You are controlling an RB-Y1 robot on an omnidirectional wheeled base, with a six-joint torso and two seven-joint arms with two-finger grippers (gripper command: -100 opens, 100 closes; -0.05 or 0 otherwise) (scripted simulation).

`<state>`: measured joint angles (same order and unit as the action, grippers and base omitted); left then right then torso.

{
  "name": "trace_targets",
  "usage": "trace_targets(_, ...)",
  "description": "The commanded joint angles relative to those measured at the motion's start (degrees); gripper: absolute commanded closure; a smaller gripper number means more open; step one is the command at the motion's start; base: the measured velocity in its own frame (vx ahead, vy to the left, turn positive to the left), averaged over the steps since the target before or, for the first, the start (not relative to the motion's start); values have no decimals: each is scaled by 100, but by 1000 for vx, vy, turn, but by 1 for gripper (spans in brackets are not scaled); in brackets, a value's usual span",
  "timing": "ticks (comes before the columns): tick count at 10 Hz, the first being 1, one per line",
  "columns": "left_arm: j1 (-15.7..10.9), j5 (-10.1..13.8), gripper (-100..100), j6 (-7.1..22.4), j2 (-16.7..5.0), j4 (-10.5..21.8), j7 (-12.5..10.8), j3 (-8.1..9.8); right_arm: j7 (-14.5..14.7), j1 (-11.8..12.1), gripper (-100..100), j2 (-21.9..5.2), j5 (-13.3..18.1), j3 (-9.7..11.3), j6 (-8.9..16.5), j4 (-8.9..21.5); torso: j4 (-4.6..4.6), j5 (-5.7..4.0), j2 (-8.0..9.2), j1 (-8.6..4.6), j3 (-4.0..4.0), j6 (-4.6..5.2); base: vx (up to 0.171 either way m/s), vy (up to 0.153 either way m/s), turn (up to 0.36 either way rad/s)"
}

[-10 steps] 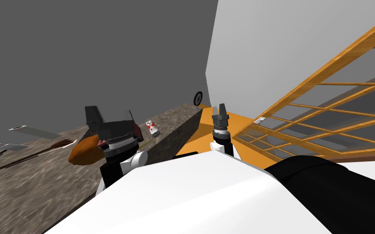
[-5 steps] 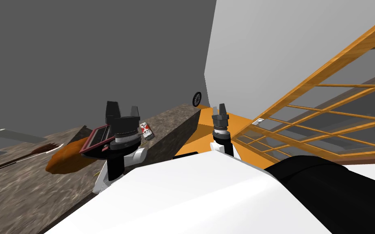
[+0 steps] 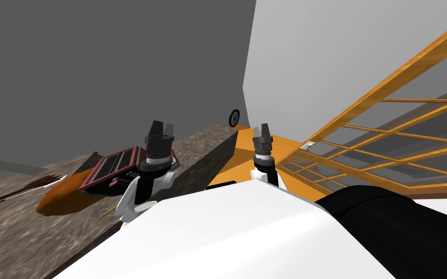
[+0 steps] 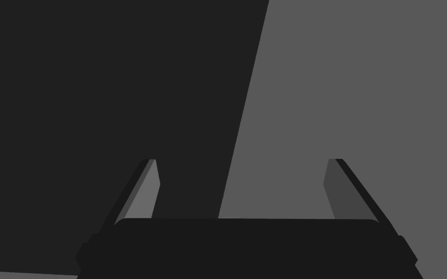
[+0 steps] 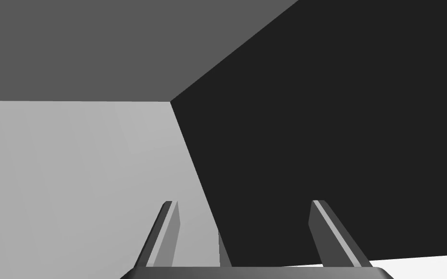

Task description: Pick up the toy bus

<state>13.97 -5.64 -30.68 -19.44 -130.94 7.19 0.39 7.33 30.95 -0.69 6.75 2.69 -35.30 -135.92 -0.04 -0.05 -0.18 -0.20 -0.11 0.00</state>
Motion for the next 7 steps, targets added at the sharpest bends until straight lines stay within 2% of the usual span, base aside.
trace_targets(1, -105, -80, -100, -8, -177, 81, 80, -24, 0, 0, 0, 0, 0, 0, 0, 0, 0, 0, 0, 0, 0, 0, 23, -46, -5)
trace_targets(2, -297, -257, -100, -40, -403, 242, 238, -103, 0, 0, 0, 0, 0, 0, 0, 0, 1, 1, 6, 3, 3, -1, 17, -57, -13)
trace_targets(3, -297, -257, -100, -40, -446, 242, 238, -103, 0, 0, 0, 0, 0, 0, 0, 0, 2, 0, 8, 0, 4, 0, 17, -49, -7)
trace_targets(5, -675, -620, -100, -125, -867, 577, 571, -306, 0, 0, 0, 0, 0, 0, 0, 0, 2, 0, 7, 1, 4, 0, 32, -64, -26)
trace_targets(6, -686, -630, -100, -125, -1012, 607, 571, -306, 0, 0, 0, 0, 0, 0, 0, 0, 0, -1, 2, -6, 1, 1, 30, -50, -22)
trace_targets(7, -880, -825, -100, -179, -1192, 809, 746, -432, 0, 0, 0, 0, 0, 0, 0, 0, 1, 0, 4, 1, 2, -1, 26, -41, -42)
